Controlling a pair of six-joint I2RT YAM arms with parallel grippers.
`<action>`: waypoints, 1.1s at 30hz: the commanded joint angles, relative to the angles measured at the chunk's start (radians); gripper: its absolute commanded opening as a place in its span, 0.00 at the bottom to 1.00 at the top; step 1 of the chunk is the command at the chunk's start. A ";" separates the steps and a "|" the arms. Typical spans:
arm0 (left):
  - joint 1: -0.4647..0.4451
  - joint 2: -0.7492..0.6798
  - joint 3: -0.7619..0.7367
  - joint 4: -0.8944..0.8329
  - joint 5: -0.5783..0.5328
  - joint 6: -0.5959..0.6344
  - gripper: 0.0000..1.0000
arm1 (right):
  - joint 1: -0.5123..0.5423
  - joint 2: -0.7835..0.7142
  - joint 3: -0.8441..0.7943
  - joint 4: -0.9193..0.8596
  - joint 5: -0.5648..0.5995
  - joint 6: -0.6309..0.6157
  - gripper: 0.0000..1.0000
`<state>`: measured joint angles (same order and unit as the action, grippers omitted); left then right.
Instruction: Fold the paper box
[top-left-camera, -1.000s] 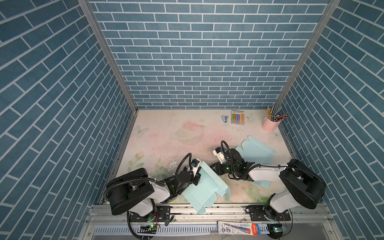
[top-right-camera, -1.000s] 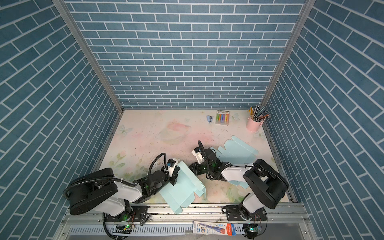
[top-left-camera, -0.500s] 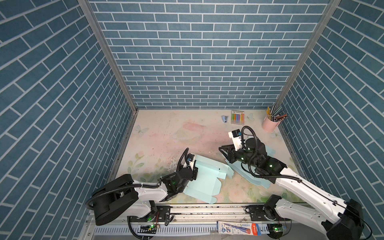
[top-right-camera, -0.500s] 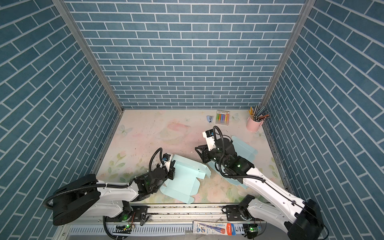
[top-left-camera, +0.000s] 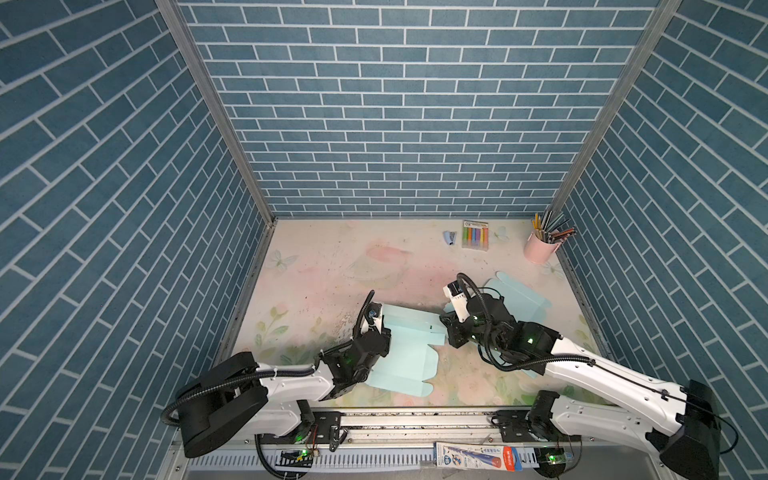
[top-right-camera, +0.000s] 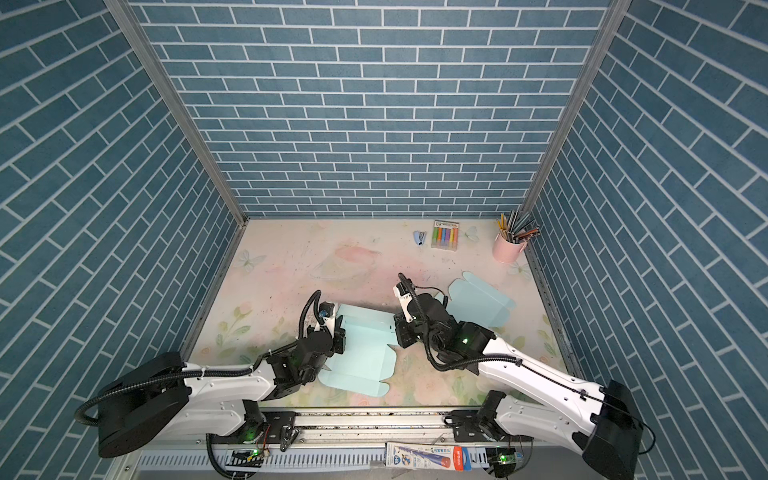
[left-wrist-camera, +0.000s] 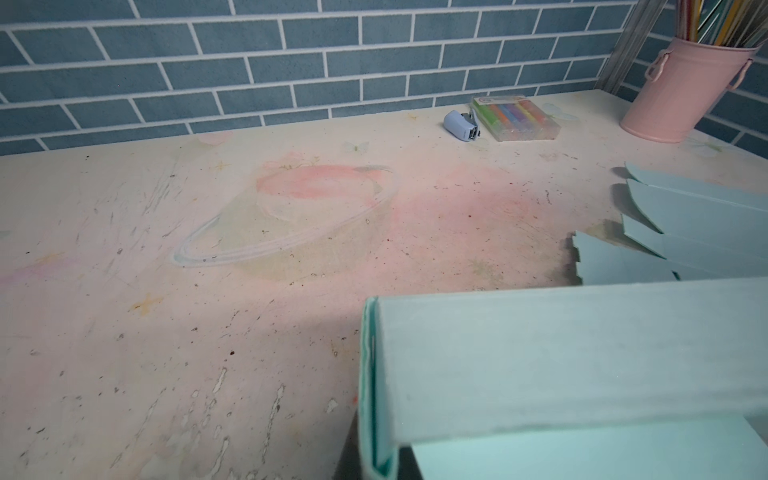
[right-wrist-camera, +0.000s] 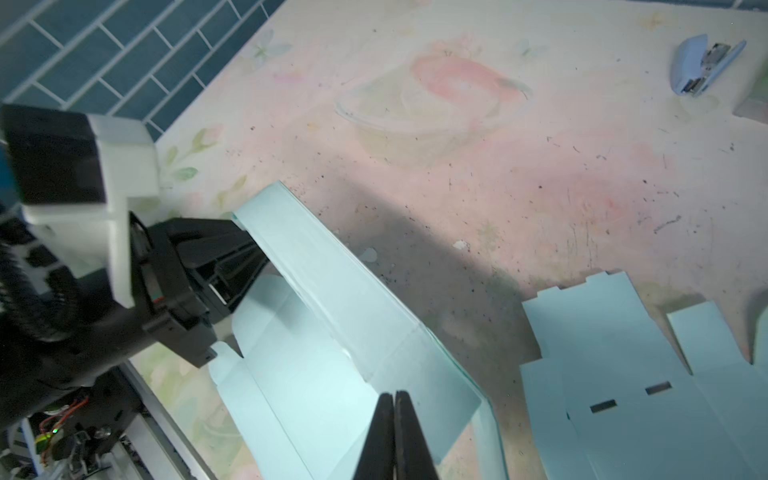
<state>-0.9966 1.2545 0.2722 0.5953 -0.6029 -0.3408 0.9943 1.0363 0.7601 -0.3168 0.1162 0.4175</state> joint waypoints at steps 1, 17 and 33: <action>0.014 -0.010 0.022 -0.033 -0.029 -0.038 0.00 | 0.018 0.024 0.008 -0.046 0.068 -0.010 0.06; 0.016 -0.063 0.015 -0.008 0.049 -0.009 0.00 | 0.020 0.294 0.113 0.184 -0.020 -0.099 0.06; 0.394 -0.367 0.062 -0.315 0.441 -0.128 0.00 | 0.016 -0.353 -0.404 0.682 -0.025 -0.133 0.35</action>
<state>-0.6453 0.9401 0.2871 0.3546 -0.2626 -0.4328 1.0092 0.7528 0.4343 0.2024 0.0963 0.3050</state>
